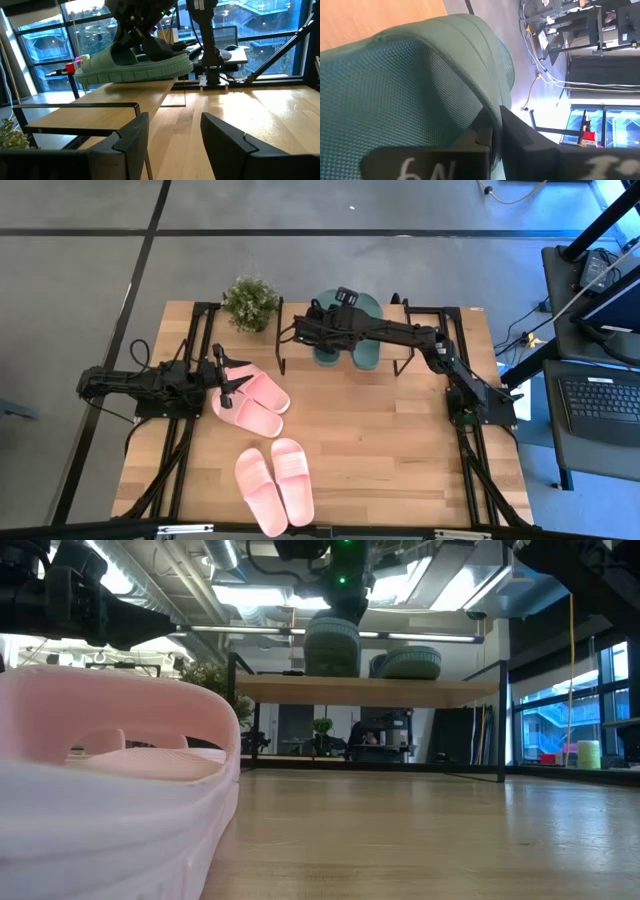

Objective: Pick and place slides into the shelf
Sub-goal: Put the green slipper on the shelf

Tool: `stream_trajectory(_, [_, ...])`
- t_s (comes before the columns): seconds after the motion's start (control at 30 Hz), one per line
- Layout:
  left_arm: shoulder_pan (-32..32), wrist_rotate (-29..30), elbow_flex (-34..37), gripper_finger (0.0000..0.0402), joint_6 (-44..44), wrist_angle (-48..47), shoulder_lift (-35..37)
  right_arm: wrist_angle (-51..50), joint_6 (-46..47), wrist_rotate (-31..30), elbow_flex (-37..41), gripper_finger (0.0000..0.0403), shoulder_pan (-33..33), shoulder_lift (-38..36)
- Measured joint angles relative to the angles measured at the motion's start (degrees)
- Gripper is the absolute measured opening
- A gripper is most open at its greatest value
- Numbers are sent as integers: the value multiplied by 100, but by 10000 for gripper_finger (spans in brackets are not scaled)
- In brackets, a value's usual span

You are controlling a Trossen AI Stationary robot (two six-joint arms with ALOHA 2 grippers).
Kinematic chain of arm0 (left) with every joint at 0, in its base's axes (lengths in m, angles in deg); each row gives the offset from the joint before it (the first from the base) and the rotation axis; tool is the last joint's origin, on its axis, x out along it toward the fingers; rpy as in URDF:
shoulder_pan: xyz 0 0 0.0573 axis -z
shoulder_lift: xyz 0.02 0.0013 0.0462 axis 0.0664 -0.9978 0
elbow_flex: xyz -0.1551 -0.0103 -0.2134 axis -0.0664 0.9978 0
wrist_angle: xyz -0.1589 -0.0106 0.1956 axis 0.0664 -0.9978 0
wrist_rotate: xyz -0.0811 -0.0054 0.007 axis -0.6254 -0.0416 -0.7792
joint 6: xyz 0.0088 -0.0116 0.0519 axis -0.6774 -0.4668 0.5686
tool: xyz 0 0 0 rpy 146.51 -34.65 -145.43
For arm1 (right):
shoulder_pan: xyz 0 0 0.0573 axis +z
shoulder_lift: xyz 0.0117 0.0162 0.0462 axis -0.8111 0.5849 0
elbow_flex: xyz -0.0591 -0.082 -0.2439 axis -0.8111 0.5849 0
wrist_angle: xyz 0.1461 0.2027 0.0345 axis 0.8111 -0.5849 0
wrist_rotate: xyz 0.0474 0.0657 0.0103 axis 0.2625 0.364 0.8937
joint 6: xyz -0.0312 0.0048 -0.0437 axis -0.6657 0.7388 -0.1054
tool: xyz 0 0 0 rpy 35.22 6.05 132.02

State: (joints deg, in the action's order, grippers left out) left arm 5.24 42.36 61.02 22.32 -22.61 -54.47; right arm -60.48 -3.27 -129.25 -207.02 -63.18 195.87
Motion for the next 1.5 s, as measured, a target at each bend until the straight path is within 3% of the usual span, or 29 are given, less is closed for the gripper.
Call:
stream_trajectory(0.7, [0,-22,-2,173,-8,0,0,-41,-41,-155,14,14,2,0])
stream_trajectory(1.0, [-1,-22,-1,173,-96,0,0,413,-287,-180,744,14,2,7])
stream_trajectory(1.3, [-1,-22,-1,173,-98,0,0,522,-313,-195,820,14,4,-4])
stream_trajectory(1.5, [-1,-22,-1,173,-98,0,0,362,-198,-134,820,45,2,-4])
